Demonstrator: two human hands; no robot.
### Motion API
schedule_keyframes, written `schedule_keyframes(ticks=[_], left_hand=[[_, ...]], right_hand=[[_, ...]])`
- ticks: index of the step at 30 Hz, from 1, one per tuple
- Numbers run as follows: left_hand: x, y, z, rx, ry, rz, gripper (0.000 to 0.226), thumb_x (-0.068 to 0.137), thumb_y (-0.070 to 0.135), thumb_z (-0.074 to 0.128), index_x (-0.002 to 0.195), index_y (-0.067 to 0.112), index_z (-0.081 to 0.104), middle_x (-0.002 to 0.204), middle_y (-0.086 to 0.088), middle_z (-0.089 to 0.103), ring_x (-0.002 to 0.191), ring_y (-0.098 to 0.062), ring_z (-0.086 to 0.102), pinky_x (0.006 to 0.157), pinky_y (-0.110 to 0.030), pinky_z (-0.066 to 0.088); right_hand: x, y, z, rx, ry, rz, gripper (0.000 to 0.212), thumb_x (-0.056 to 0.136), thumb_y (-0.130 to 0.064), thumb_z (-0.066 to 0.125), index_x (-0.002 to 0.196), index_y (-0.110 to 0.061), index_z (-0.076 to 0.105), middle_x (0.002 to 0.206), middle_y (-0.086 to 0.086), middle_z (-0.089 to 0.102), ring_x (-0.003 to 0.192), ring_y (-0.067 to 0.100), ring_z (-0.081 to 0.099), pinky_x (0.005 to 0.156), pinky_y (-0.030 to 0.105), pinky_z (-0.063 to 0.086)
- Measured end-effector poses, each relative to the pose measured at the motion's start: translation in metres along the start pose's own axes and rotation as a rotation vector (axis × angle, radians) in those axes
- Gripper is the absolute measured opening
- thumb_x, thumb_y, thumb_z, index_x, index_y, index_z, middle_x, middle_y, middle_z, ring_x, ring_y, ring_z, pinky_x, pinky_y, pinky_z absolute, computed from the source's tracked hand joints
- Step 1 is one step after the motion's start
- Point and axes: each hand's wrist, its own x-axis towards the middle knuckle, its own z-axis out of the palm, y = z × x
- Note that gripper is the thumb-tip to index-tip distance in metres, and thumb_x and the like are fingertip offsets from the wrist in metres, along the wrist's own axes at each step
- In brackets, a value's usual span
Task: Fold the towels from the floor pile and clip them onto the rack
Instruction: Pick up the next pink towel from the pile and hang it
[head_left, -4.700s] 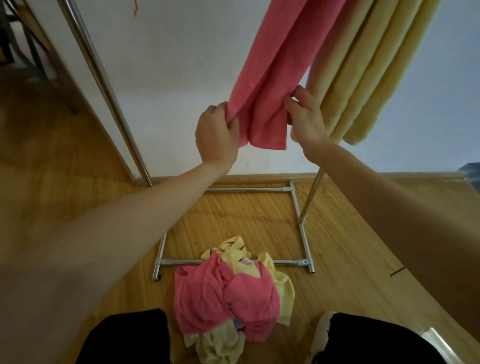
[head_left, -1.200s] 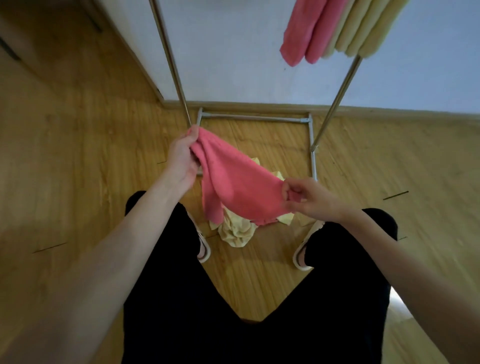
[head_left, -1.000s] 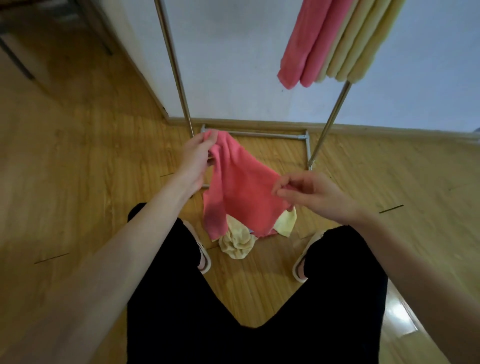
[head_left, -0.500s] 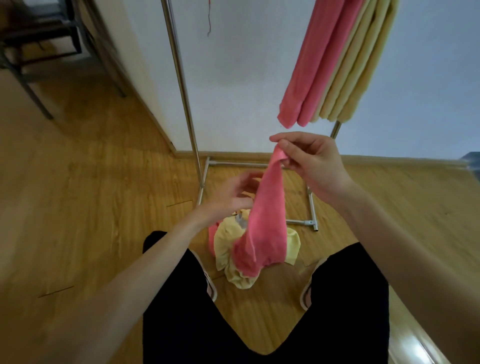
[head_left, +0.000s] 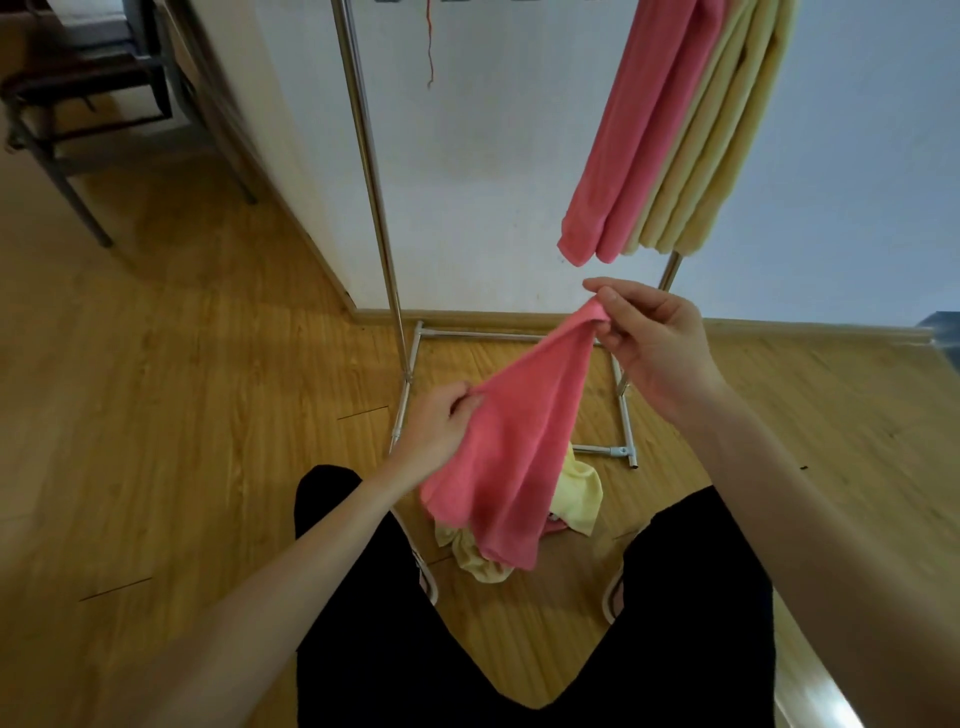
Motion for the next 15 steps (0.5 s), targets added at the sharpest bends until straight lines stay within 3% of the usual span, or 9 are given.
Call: schedule_keyframes(ticks=[3,6,9,12,15], left_hand=[[0.005,0.002,-0.009,-0.042,0.165,-0.04,0.023,0.098,0.014,0.047,0.093,0.015,0.069,0.076,-0.001,0.066,0.065,-0.01,0.058,0.057,-0.024,0.044],[0.004,0.014,-0.016,-0.114,0.294,-0.07,0.025,0.098,0.013,0.045,0.085,0.022,0.065,0.072,-0.001,0.063,0.062,-0.009,0.055,0.057,-0.021,0.045],[0.002,0.026,-0.023,-0.206,0.339,-0.107,0.024,0.099,0.013,0.045,0.084,0.013,0.064,0.078,-0.013,0.064,0.07,-0.026,0.061,0.065,-0.04,0.052],[-0.003,0.036,-0.028,-0.255,0.333,-0.131,0.023,0.099,0.012,0.044,0.089,0.008,0.064,0.087,-0.022,0.064,0.081,-0.038,0.063,0.071,-0.053,0.055],[-0.006,0.045,-0.031,-0.291,0.319,-0.155,0.025,0.099,0.013,0.044,0.09,0.004,0.065,0.09,-0.025,0.064,0.083,-0.041,0.064,0.073,-0.057,0.054]], right_hand=[[-0.011,0.016,-0.013,-0.053,0.125,0.034,0.021,0.089,-0.008,0.06,0.105,0.003,0.068,0.073,0.007,0.06,0.061,0.008,0.052,0.063,0.017,0.047],[-0.025,0.038,-0.026,-0.211,0.194,0.101,0.016,0.09,-0.006,0.06,0.103,-0.002,0.07,0.076,0.006,0.065,0.061,0.006,0.056,0.06,0.016,0.048],[-0.039,0.055,-0.035,-0.394,0.097,0.171,0.024,0.081,-0.008,0.071,0.105,-0.009,0.07,0.089,0.005,0.072,0.076,0.012,0.067,0.069,0.022,0.054],[-0.046,0.068,-0.036,-0.681,-0.007,0.084,0.028,0.078,-0.003,0.074,0.106,-0.008,0.071,0.091,0.007,0.072,0.081,0.024,0.069,0.073,0.034,0.058],[-0.047,0.08,-0.032,-0.855,-0.043,-0.027,0.016,0.087,-0.005,0.065,0.1,-0.011,0.071,0.084,-0.003,0.069,0.078,0.016,0.065,0.07,0.03,0.054]])
